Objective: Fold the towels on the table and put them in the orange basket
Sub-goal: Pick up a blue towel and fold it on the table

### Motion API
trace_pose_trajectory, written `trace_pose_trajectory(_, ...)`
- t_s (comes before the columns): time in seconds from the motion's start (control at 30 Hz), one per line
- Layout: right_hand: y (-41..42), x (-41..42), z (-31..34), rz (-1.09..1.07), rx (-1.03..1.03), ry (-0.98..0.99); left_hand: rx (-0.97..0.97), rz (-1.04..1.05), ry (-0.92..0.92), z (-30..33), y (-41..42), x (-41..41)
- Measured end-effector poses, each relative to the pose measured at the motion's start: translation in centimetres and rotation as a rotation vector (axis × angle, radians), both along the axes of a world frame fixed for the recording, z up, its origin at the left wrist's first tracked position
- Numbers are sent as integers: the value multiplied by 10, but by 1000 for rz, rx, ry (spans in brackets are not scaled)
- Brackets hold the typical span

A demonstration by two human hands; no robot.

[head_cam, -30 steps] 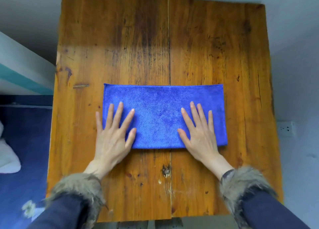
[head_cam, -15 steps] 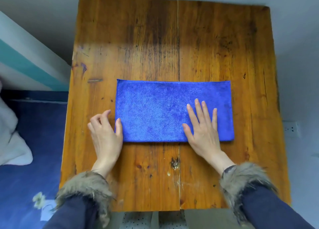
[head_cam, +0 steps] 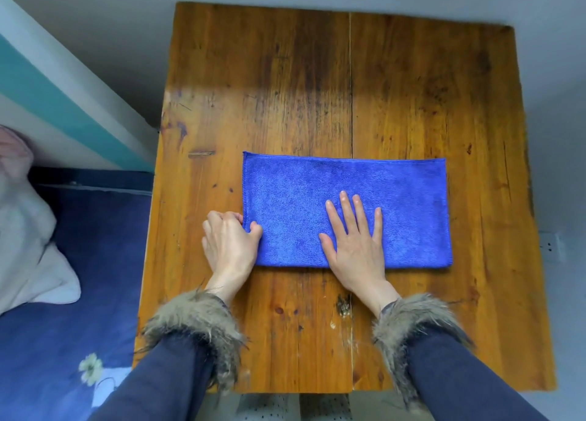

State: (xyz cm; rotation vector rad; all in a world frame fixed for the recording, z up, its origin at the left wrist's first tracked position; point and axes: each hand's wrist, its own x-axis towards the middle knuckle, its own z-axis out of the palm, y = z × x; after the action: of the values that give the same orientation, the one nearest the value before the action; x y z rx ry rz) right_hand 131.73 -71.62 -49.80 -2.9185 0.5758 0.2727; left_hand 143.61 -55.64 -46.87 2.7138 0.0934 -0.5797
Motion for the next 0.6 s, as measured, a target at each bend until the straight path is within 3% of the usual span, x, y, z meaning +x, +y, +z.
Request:
trace_pose_trajectory(0.13, 2, 1, 3, -1, -7, 33, -83, 25, 23, 4, 4, 1)
trace_pose_trajectory(0.37, 10, 4, 17, -4, 46, 75, -347, 215, 257, 23, 16, 33)
trace_pose_trajectory(0.5, 9, -5, 27, -53, 80, 132, -651, 354, 517, 48, 17, 38)
trace_pose_trajectory(0.6, -3, -20, 40, -125, 137, 153, -752, 330, 538, 70, 4, 31)
